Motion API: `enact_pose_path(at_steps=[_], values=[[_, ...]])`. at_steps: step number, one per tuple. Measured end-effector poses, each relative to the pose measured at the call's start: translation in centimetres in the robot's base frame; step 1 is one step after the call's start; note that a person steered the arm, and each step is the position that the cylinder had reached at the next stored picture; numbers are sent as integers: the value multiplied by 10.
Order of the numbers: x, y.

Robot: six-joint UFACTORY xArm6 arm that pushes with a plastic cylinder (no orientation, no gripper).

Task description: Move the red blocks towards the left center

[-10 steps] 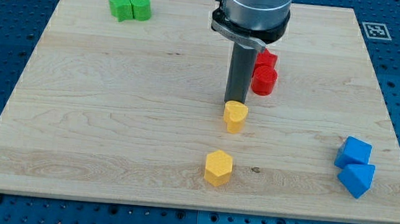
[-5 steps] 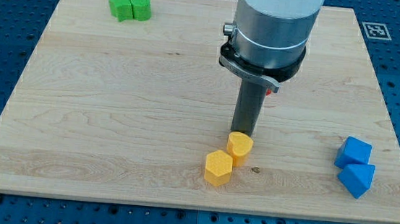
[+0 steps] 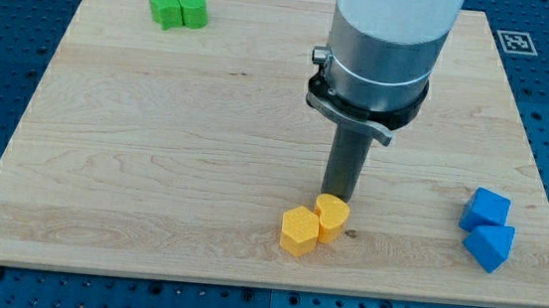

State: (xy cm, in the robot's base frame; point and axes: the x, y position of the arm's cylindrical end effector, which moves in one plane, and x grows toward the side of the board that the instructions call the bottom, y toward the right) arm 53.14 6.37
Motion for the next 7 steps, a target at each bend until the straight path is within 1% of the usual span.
enact_pose_path(at_steps=[1, 2, 5, 6, 7], values=[[11, 2], [11, 2], [-1, 2], [-1, 11], [-1, 32]])
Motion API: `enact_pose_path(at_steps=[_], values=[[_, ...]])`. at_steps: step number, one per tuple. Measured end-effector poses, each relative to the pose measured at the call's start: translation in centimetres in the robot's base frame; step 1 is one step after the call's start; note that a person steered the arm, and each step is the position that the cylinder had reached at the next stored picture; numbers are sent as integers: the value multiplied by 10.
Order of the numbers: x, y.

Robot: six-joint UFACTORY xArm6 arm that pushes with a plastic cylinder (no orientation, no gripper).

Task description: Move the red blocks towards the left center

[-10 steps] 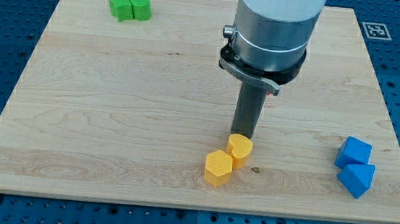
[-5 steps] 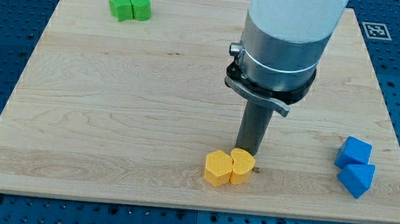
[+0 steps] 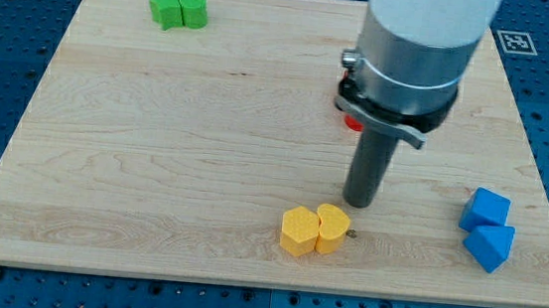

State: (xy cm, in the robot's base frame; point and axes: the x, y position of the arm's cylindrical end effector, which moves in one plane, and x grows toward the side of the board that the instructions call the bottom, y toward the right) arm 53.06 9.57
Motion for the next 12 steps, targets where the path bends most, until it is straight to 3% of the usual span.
enact_pose_path(at_steps=[3, 6, 7, 8, 12], values=[[0, 54], [-88, 85], [-120, 83], [-127, 43], [-118, -6]])
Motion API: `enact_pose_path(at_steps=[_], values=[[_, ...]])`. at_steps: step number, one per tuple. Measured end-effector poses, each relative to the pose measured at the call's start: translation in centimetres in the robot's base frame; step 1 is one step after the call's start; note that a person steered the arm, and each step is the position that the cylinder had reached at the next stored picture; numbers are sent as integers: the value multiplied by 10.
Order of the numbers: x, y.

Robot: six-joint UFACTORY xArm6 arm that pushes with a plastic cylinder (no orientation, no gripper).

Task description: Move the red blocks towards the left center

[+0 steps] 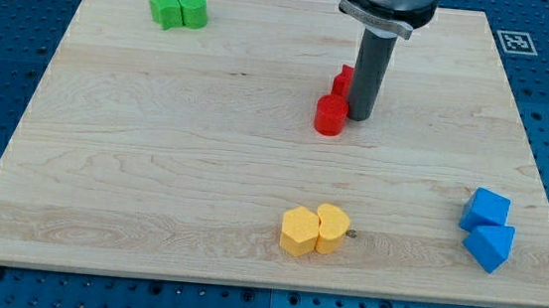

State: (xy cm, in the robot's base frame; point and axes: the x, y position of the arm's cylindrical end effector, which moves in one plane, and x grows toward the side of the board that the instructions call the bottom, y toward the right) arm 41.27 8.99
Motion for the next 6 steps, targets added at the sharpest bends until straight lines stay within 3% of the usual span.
enact_pose_path(at_steps=[6], values=[[9, -24]])
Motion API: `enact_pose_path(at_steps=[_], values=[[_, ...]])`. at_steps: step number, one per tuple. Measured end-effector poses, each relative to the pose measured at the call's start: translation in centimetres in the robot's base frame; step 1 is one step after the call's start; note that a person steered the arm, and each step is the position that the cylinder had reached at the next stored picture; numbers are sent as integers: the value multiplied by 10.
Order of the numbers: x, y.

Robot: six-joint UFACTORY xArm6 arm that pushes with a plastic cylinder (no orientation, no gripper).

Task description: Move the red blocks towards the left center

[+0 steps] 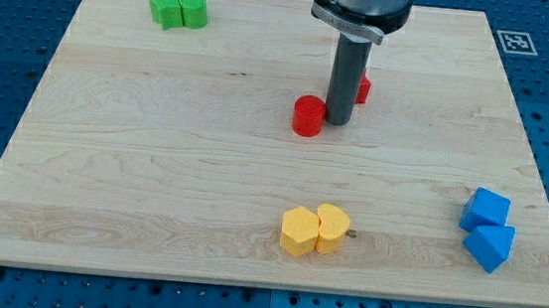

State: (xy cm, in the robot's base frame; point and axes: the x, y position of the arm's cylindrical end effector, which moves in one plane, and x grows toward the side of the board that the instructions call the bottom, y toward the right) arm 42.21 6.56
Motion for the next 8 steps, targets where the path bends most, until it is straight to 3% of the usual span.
enact_pose_path(at_steps=[3, 8], values=[[16, 40], [24, 19]])
